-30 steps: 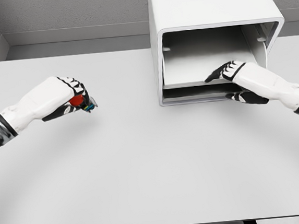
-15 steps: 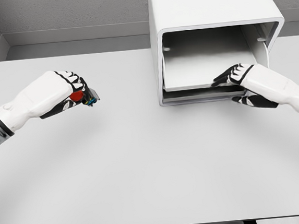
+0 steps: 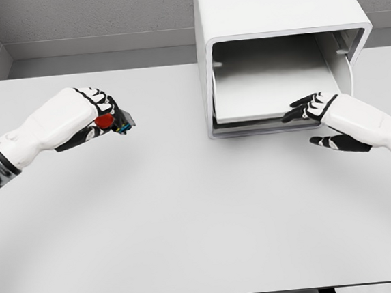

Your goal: Slide open multi-storey tabletop storage cabinets and put open load switch and slide close multi-storey tabletop storage cabinets

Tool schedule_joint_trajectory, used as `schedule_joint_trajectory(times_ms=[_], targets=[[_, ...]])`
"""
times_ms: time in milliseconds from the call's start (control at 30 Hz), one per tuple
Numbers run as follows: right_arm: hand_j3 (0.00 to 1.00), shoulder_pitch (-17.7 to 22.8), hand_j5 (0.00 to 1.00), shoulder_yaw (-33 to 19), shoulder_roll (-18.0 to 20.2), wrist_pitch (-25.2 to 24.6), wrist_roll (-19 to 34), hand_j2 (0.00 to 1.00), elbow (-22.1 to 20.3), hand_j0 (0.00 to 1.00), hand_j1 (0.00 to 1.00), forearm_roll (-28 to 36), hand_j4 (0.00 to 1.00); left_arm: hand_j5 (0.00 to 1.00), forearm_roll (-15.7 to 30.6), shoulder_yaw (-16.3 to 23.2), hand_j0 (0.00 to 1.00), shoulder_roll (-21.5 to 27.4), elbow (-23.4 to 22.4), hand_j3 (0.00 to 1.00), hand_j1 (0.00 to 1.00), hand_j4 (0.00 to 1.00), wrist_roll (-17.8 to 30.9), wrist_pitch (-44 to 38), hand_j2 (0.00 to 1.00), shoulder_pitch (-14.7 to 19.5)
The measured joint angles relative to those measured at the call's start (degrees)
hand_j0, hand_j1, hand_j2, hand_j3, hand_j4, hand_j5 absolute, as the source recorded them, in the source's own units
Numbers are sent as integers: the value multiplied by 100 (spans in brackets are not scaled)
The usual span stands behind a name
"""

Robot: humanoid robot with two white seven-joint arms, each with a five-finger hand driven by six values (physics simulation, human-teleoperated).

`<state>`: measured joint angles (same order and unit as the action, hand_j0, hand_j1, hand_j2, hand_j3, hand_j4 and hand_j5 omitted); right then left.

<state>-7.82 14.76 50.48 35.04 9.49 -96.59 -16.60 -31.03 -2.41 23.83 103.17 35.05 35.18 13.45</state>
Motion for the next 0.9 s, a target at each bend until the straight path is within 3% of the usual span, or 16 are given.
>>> schedule_joint_trajectory(times_ms=[533, 600, 900], targets=[[78, 545, 78, -533, 186, 2, 3, 78, -301, 78, 78, 116, 78, 38, 85, 48, 38, -334, 0, 38, 38, 38, 0, 0, 38, 202], [78, 800, 78, -688, 201, 3, 3, 78, -349, 78, 78, 134, 78, 38, 96, 63, 38, -399, 0, 38, 38, 38, 0, 0, 38, 246], [79, 914, 79, -1423, 277, 2, 14, 79, -405, 79, 79, 377, 79, 38, 114, 158, 38, -668, 0, 38, 38, 38, 2, -1, 38, 360]])
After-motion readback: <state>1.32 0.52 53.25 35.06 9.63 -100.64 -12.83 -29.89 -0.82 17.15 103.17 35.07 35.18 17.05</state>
